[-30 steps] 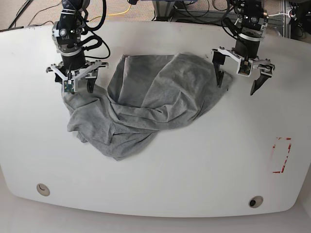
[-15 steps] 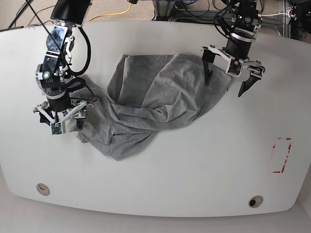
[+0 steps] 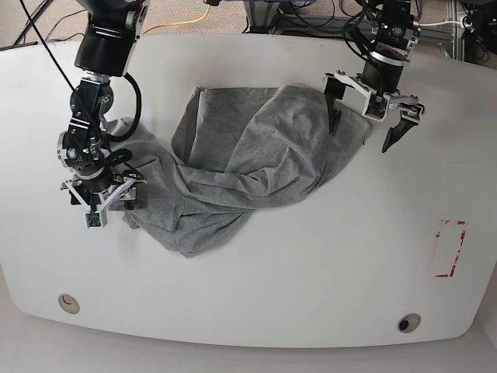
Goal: Layout the t-shirt on the table in an organized manner, then fold the t-shirt properly
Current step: 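Lower both grippers toward the crumpled grey t-shirt edges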
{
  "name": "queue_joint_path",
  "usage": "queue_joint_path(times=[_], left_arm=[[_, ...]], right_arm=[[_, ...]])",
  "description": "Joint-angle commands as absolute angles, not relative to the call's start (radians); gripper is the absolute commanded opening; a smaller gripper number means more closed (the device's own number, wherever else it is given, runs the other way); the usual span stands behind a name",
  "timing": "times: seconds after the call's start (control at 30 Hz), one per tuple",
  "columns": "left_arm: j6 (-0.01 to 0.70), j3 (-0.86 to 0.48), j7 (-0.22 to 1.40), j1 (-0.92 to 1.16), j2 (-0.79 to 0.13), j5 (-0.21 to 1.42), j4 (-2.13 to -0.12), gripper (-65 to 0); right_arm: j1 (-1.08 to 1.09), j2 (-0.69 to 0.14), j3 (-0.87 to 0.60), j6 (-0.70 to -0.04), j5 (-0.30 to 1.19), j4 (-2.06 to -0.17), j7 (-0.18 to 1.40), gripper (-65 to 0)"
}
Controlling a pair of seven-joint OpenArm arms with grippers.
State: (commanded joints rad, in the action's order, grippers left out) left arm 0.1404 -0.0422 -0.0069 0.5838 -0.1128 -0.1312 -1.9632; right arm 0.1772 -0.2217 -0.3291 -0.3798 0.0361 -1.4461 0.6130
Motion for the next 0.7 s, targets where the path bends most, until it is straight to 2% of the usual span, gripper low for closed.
queue_joint_path(times=[0.2, 0.3, 0.43, 0.53, 0.67, 0.7], left_arm=[[0.140, -0.042, -0.007, 0.582, -0.113, -0.131, -1.963, -7.1], [0.140, -0.042, -0.007, 0.582, -0.113, -0.131, -1.963, -7.1], [0.140, -0.042, -0.007, 0.582, -0.113, -0.131, -1.963, -7.1], [0.140, -0.042, 0.018, 0.579, -0.113, -0.131, -1.963, -7.1], [0.140, -0.042, 0.071, 0.578, -0.113, -0.131, -1.963, -7.1], [0.140, -0.042, 0.079, 0.578, -0.113, -0.131, -1.963, -7.1]], right_arm=[[0.174, -0.222, -0.332, -0.380, 0.036, -1.388, 0.605, -24.1], [0.174, -0.213, -0.383, -0.387, 0.036, -1.356, 0.570, -30.8], [0.180, -0.213, -0.418, -0.437, 0.038, -1.293, 0.547, -37.4], [0.193, -0.213, -0.433, -0.466, 0.038, -1.279, 0.547, -45.8], [0.188, -0.214, -0.433, -0.470, 0.036, -1.297, 0.550, -64.0], [0.185, -0.214, -0.433, -0.470, 0.036, -1.314, 0.550, -65.0]])
